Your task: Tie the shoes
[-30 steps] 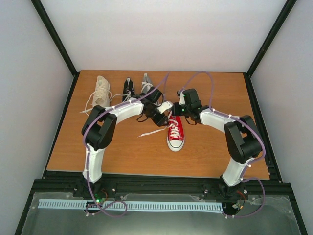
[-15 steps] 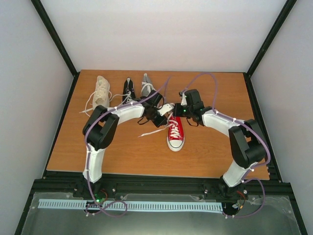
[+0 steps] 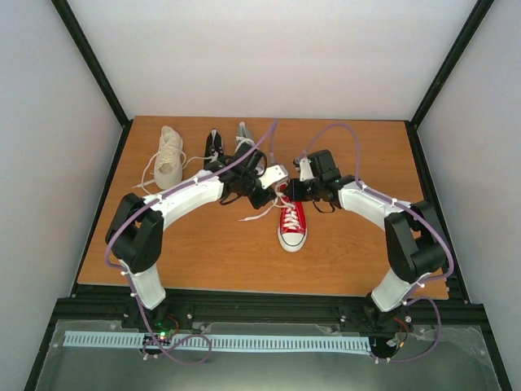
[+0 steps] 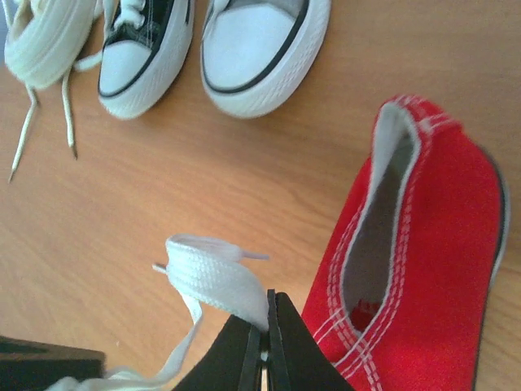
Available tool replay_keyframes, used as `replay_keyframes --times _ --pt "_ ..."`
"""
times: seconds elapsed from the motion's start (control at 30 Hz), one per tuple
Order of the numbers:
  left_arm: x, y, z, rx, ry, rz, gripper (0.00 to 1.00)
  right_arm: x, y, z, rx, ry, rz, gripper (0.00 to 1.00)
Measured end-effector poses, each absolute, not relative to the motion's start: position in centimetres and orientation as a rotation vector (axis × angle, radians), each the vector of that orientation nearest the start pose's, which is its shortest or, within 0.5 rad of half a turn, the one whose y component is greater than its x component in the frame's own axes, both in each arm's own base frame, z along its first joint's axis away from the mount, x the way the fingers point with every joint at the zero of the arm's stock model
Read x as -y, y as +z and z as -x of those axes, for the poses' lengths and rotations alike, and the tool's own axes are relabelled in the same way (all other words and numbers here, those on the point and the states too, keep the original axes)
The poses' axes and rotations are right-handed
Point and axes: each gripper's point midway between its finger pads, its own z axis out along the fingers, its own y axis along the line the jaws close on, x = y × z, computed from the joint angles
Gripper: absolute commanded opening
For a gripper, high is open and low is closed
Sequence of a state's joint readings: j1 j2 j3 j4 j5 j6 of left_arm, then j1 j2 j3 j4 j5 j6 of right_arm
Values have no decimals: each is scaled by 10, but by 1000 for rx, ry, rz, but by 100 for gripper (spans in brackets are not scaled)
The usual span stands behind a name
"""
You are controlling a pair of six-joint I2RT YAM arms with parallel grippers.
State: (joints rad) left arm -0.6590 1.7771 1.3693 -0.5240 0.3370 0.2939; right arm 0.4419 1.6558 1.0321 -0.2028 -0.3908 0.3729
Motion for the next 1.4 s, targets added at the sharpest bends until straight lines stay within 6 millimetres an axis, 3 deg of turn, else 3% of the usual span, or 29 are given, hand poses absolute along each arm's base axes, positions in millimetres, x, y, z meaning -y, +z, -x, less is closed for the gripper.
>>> replay_keyframes --times 0.13,0.3,0.4,0.53,0.6,0.67,0.9,1.03,1.4 --pt "327 131 -320 -2188 -568 -1329 1 -253 105 -351 -2518 895 398 23" --pt "325 130 -317 -2182 -547 -1365 1 -252 88 -331 -2619 925 489 36" --pt "322 130 -316 -2183 -532 -1380 1 -243 92 -328 -2633 921 477 42" --pt "321 129 -314 -2188 -531 -1390 1 -209 106 -338 -2640 849 361 49" --pt "321 131 -314 -2189 -531 -1390 1 -193 113 -340 -2640 804 319 47" --pt "322 134 -315 -2187 -531 -1391 1 -191 122 -336 -2616 807 328 42" --pt "323 141 -316 -2180 -534 -1389 1 -217 155 -288 -2368 934 515 26" --pt "325 142 -318 -2184 -534 -1390 1 -230 147 -281 -2305 997 544 23" --pt "327 138 -321 -2201 -533 -1396 1 -252 122 -305 -2250 1075 496 17"
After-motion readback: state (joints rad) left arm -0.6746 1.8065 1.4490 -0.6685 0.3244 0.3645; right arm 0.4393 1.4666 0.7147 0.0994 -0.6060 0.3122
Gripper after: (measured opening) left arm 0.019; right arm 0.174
